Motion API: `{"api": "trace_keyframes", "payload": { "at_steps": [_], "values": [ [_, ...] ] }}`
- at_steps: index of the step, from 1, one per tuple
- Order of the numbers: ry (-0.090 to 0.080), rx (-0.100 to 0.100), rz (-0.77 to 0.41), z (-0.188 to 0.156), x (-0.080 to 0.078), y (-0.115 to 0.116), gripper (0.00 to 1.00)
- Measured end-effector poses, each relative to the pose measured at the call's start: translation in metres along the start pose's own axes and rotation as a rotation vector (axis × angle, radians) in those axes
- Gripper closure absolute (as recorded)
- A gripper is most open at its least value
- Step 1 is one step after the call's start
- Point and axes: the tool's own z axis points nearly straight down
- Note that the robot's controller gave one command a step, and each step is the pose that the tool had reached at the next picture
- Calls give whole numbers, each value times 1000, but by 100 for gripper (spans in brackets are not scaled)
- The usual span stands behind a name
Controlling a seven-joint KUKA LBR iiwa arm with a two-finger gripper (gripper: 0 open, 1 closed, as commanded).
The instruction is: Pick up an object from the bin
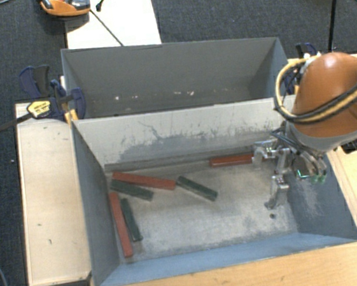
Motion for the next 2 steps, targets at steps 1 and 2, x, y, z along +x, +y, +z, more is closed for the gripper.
{"api": "trace_keyframes", "payload": {
  "at_steps": [1,2],
  "values": [
    [-7,1,-71,56,-36,30,0],
    [7,-2,-80,71,-40,47,0]
  ]
}}
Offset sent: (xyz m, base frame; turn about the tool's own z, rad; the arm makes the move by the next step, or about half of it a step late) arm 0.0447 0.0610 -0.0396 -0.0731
